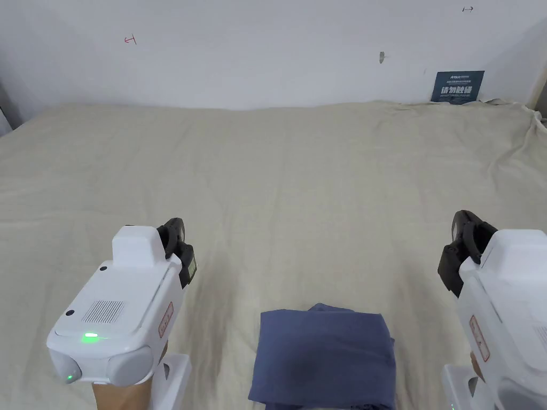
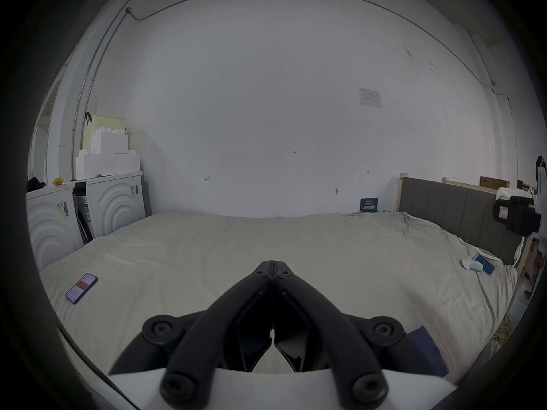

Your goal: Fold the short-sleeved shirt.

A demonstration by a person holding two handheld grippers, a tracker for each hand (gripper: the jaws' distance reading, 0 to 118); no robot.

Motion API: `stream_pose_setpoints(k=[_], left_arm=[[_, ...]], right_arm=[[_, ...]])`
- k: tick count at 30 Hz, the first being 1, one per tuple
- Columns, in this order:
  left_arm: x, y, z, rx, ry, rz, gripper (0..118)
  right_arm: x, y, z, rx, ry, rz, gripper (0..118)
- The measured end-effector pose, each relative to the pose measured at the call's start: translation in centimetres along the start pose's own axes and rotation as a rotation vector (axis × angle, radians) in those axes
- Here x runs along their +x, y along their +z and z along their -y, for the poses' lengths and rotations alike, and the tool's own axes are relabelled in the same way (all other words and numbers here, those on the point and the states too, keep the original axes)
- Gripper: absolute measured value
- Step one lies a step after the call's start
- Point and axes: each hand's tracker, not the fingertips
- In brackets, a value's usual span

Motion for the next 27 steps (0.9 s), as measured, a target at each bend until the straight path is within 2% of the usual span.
stream_pose_setpoints(k=[5,11,18,27], left_arm=[[-0.5,-0.1,0.6,-0.018,0.014,-0.001,0],[-0.9,-0.2,0.9,-0.031,0.034,-0.002,0],[-1.5,-0.6,1.7,-0.061,0.042,0.000,0],[-1.9,-1.0,3.1,-0.103,0.065,0.004,0]], right_arm=[[-1.3,-1.4,3.2,-0.098,-0.011,-0.030,0],[-3.6,-2.8,8.2,-0.219,0.012,-0.061,0],[-5.3,-3.6,13.0,-0.355,-0.011,-0.067,0],[-6.8,-4.0,18.0,-0.500,0.026,-0.077,0]])
